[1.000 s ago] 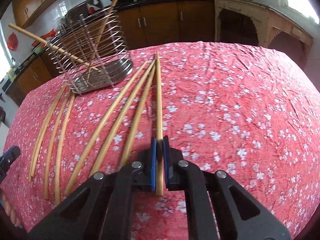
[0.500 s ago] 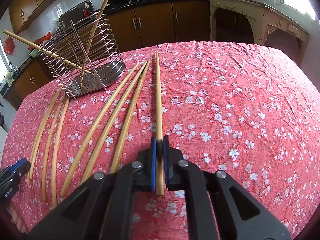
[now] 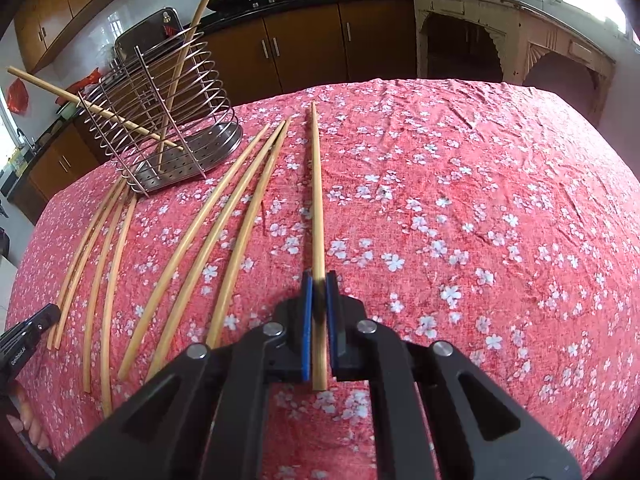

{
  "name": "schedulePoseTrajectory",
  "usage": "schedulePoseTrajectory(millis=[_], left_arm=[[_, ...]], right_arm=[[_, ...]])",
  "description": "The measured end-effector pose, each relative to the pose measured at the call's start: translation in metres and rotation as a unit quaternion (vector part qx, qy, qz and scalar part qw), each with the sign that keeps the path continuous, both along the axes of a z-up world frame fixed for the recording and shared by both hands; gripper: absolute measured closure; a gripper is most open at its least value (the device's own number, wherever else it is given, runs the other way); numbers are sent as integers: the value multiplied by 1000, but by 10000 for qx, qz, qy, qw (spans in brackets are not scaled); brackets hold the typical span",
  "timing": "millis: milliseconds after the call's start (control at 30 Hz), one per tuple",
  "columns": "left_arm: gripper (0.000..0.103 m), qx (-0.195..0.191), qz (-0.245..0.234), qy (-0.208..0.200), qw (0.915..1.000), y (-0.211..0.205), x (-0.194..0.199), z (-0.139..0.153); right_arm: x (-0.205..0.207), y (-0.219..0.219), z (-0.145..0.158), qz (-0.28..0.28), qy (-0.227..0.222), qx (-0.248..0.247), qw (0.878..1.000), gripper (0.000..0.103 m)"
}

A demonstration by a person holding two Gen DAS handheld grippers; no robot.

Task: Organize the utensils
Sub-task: 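Close the left tool on a loose chopstick while the right tool grasps another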

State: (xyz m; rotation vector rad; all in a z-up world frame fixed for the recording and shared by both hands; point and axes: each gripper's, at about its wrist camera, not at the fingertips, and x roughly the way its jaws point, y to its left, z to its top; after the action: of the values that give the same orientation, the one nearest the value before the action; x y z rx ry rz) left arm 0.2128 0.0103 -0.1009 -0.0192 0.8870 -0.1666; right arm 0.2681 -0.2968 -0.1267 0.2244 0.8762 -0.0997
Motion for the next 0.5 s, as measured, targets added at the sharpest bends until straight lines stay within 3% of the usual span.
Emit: schedulePoseTrajectory(millis=[500], left_arm=[[94,166,-47,-20,9998,-7,-5,0]], right_arm=[[-18,7,0,104,-36,-137,9998,95]])
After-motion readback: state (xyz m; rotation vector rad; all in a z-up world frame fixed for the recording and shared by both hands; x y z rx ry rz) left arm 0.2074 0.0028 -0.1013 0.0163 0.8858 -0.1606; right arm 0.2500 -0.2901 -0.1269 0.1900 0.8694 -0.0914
